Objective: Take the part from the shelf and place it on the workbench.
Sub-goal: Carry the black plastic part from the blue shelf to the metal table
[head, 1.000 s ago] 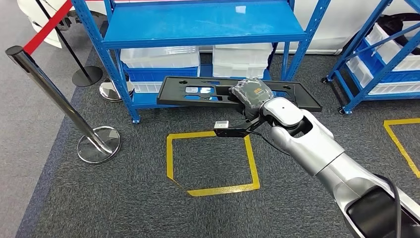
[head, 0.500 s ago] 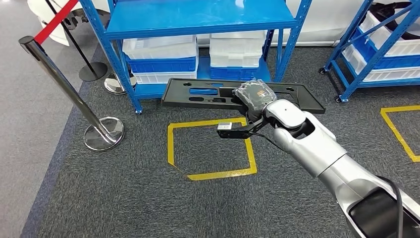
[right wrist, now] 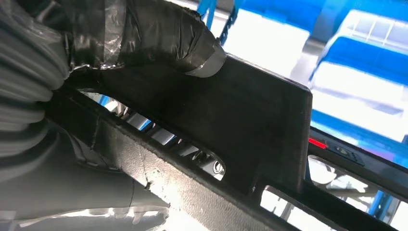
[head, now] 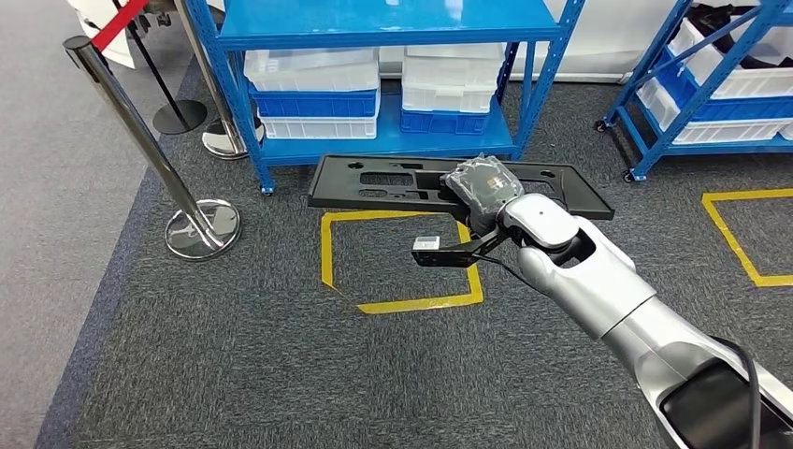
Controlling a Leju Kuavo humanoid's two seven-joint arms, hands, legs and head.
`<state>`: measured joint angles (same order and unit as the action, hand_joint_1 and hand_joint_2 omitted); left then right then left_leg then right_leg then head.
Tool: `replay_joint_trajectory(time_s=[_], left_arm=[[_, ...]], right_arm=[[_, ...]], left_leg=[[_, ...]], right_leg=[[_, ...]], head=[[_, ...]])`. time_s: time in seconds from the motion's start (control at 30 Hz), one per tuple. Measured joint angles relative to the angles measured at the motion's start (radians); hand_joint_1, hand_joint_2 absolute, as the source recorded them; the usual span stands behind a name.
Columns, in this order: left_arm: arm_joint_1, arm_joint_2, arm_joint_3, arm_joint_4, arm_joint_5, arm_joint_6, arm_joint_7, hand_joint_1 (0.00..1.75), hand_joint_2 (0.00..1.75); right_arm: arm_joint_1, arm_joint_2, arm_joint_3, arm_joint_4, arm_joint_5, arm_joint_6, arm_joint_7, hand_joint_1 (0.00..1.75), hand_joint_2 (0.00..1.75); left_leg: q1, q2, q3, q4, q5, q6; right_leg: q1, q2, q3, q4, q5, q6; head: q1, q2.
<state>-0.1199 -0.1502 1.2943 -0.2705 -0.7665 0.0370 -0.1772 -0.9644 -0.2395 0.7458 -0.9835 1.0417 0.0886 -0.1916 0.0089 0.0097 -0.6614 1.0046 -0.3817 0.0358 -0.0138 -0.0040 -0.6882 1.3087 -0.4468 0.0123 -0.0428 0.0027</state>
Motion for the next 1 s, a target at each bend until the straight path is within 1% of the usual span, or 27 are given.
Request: replay_joint_trajectory(time_s=[0.03, 0.07, 0.1, 0.13, 0.17, 0.2, 0.23, 0.27, 0.3, 0.33, 0.37, 0.4, 0.43, 0.47, 0.5, 0.53, 0.57, 0.6, 0.63, 0.67, 0.77, 0.8, 0.9, 1.0], left_arm=[[0.0, 0.0, 0.0, 0.0, 0.0, 0.0, 0.001, 0.0, 1.75], [0.0, 0.0, 0.0, 0.0, 0.0, 0.0, 0.001, 0.0, 1.75], [0.0, 0.0, 0.0, 0.0, 0.0, 0.0, 0.001, 0.0, 1.75], [0.0, 0.0, 0.0, 0.0, 0.0, 0.0, 0.001, 0.0, 1.75], [0.0, 0.0, 0.0, 0.0, 0.0, 0.0, 0.001, 0.0, 1.75], [0.0, 0.001, 0.0, 0.0, 0.0, 0.0, 0.001, 0.0, 1.75], [0.001, 0.002, 0.0, 0.0, 0.0, 0.0, 0.001, 0.0, 1.75], [0.001, 0.002, 0.0, 0.0, 0.0, 0.0, 0.001, 0.0, 1.75], [0.003, 0.003, 0.0, 0.0, 0.0, 0.0, 0.001, 0.0, 1.75], [0.005, 0.002, 0.0, 0.0, 0.0, -0.001, 0.001, 0.0, 1.75], [0.007, 0.002, 0.0, 0.0, 0.0, -0.001, 0.002, 0.0, 1.75], [0.008, 0.002, 0.0, 0.0, 0.0, -0.001, 0.002, 0.0, 1.75], [0.009, 0.002, 0.0, 0.0, 0.0, -0.001, 0.002, 0.0, 1.75], [0.009, 0.002, 0.0, 0.0, 0.0, -0.001, 0.001, 0.0, 1.75], [0.008, 0.003, 0.0, 0.0, 0.0, -0.001, 0.001, 0.0, 1.75], [0.008, 0.004, 0.0, 0.0, 0.0, -0.001, 0.001, 0.0, 1.75], [0.008, 0.004, 0.0, 0.0, 0.0, -0.001, 0.001, 0.0, 1.75], [0.008, 0.004, 0.0, 0.0, 0.0, -0.001, 0.001, 0.0, 1.75], [0.008, 0.004, 0.0, 0.0, 0.0, -0.001, 0.001, 0.0, 1.75], [0.008, 0.004, 0.0, 0.0, 0.0, -0.001, 0.001, 0.0, 1.75], [0.008, 0.004, 0.0, 0.0, 0.0, -0.001, 0.001, 0.0, 1.75], [0.009, 0.004, 0.0, 0.0, 0.0, -0.001, 0.001, 0.0, 1.75], [0.008, 0.004, 0.0, 0.0, 0.0, -0.002, 0.001, 0.0, 1.75], [0.008, 0.004, 0.0, 0.0, 0.0, -0.005, 0.001, 0.0, 1.75]], right_arm=[[0.0, 0.0, 0.0, -0.001, -0.001, 0.0, -0.001, 1.75, 1.75], [-0.001, 0.0, -0.001, -0.004, -0.004, 0.0, -0.002, 1.75, 1.75], [-0.002, 0.0, -0.002, -0.007, -0.007, 0.0, -0.004, 1.75, 1.75], [-0.004, -0.001, -0.004, -0.009, -0.01, 0.0, -0.005, 1.75, 1.75], [-0.005, -0.001, -0.005, -0.011, -0.012, 0.0, -0.007, 1.75, 1.75], [-0.005, -0.001, -0.006, -0.012, -0.013, 0.0, -0.007, 1.75, 1.75], [-0.006, -0.001, -0.006, -0.012, -0.014, 0.0, -0.008, 1.75, 1.75], [-0.006, -0.001, -0.006, -0.012, -0.014, 0.001, -0.009, 1.75, 1.75], [-0.007, -0.001, -0.006, -0.012, -0.015, 0.001, -0.009, 1.75, 1.75], [-0.007, -0.001, -0.006, -0.012, -0.015, 0.001, -0.01, 1.75, 1.75], [-0.007, -0.002, -0.006, -0.012, -0.015, 0.001, -0.01, 1.75, 1.75], [-0.007, -0.002, -0.006, -0.012, -0.015, 0.001, -0.01, 1.75, 1.75], [-0.006, -0.002, -0.006, -0.012, -0.015, 0.001, -0.011, 1.75, 1.75], [-0.005, -0.002, -0.006, -0.012, -0.015, 0.002, -0.012, 1.75, 1.75], [-0.005, -0.002, -0.006, -0.012, -0.015, 0.002, -0.013, 1.75, 1.75], [-0.005, -0.002, -0.006, -0.012, -0.015, 0.002, -0.013, 1.75, 1.75], [-0.006, -0.002, -0.006, -0.012, -0.015, 0.001, -0.013, 1.75, 1.75], [-0.007, -0.003, -0.006, -0.012, -0.015, 0.001, -0.013, 1.75, 1.75], [-0.007, -0.003, -0.006, -0.012, -0.015, 0.001, -0.013, 1.75, 1.75], [-0.008, -0.003, -0.006, -0.012, -0.015, 0.001, -0.012, 1.75, 1.75], [-0.008, -0.006, -0.006, -0.012, -0.015, 0.002, -0.013, 1.75, 1.75], [-0.008, -0.006, -0.006, -0.012, -0.015, 0.002, -0.014, 1.75, 1.75], [-0.008, -0.008, -0.006, -0.012, -0.015, 0.002, -0.016, 1.75, 1.75], [-0.008, -0.009, -0.006, -0.012, -0.015, 0.002, -0.017, 1.75, 1.75]], left_leg=[[-0.001, 0.0, -0.013, 0.005, 0.009, -0.004], [-0.003, 0.0, -0.022, 0.011, 0.015, -0.008], [-0.004, 0.0, -0.028, 0.016, 0.022, -0.013], [-0.005, 0.0, -0.031, 0.017, 0.03, -0.019], [-0.005, 0.001, -0.033, 0.016, 0.039, -0.025], [-0.004, 0.0, -0.036, 0.016, 0.043, -0.031], [-0.003, -0.001, -0.042, 0.022, 0.035, -0.037], [-0.002, -0.002, -0.052, 0.045, 0.01, -0.042], [0.001, -0.004, -0.068, 0.089, -0.03, -0.046], [0.002, -0.004, -0.088, 0.149, -0.074, -0.05], [0.004, -0.004, -0.108, 0.217, -0.11, -0.054], [0.005, -0.004, -0.119, 0.268, -0.126, -0.057], [0.006, -0.004, -0.116, 0.289, -0.123, -0.059], [0.006, -0.004, -0.092, 0.272, -0.106, -0.059], [0.006, -0.004, -0.05, 0.217, -0.083, -0.056], [0.006, -0.004, -0.002, 0.148, -0.07, -0.052], [0.004, -0.005, 0.038, 0.088, -0.062, -0.047], [0.002, -0.006, 0.063, 0.048, -0.061, -0.042], [0.0, -0.006, 0.072, 0.03, -0.066, -0.037], [0.0, -0.006, 0.072, 0.024, -0.064, -0.036], [0.001, -0.006, 0.07, 0.015, -0.061, -0.035], [0.0, -0.006, 0.069, 0.015, -0.061, -0.033], [-0.002, -0.006, 0.066, 0.016, -0.057, -0.028], [-0.003, -0.006, 0.064, 0.016, -0.055, -0.024]], right_leg=[[0.002, 0.0, 0.051, -0.059, 0.0, -0.004], [0.004, 0.0, 0.108, -0.137, -0.028, -0.009], [0.007, -0.001, 0.154, -0.205, -0.063, -0.014], [0.01, 0.0, 0.186, -0.257, -0.093, -0.019], [0.011, 0.0, 0.195, -0.281, -0.102, -0.024], [0.01, -0.002, 0.191, -0.284, -0.096, -0.031], [0.007, -0.004, 0.186, -0.287, -0.087, -0.038], [0.004, -0.006, 0.181, -0.29, -0.077, -0.046], [0.003, -0.008, 0.173, -0.291, -0.068, -0.052], [0.003, -0.008, 0.164, -0.29, -0.061, -0.056], [0.004, -0.008, 0.154, -0.288, -0.054, -0.058], [0.005, -0.008, 0.145, -0.285, -0.049, -0.058], [0.005, -0.007, 0.136, -0.282, -0.045, -0.057], [0.005, -0.006, 0.13, -0.279, -0.042, -0.055], [0.005, -0.006, 0.125, -0.275, -0.04, -0.054], [0.005, -0.007, 0.122, -0.273, -0.04, -0.051], [0.006, -0.007, 0.119, -0.27, -0.039, -0.048], [0.007, -0.008, 0.117, -0.269, -0.037, -0.044], [0.009, -0.008, 0.115, -0.268, -0.035, -0.039], [0.011, -0.008, 0.113, -0.268, -0.034, -0.038], [0.013, -0.007, 0.111, -0.269, -0.03, -0.041], [0.012, -0.007, 0.111, -0.271, -0.028, -0.039], [0.01, -0.007, 0.11, -0.275, -0.022, -0.031], [0.009, -0.008, 0.11, -0.278, -0.018, -0.025]], head=[[0.0, 0.0], [0.0, 0.0], [-0.001, 0.0], [-0.001, 0.0], [-0.001, 0.0], [-0.001, 0.0], [-0.001, 0.0], [-0.002, 0.0], [-0.002, 0.0], [-0.002, 0.0], [-0.002, 0.0], [-0.002, 0.0], [-0.002, 0.0], [-0.002, 0.0], [-0.002, 0.0], [-0.002, 0.0], [-0.002, 0.0], [-0.002, 0.0], [-0.002, 0.0], [-0.002, 0.0], [-0.001, 0.0], [-0.001, 0.0], [-0.001, 0.0], [-0.001, 0.0]])
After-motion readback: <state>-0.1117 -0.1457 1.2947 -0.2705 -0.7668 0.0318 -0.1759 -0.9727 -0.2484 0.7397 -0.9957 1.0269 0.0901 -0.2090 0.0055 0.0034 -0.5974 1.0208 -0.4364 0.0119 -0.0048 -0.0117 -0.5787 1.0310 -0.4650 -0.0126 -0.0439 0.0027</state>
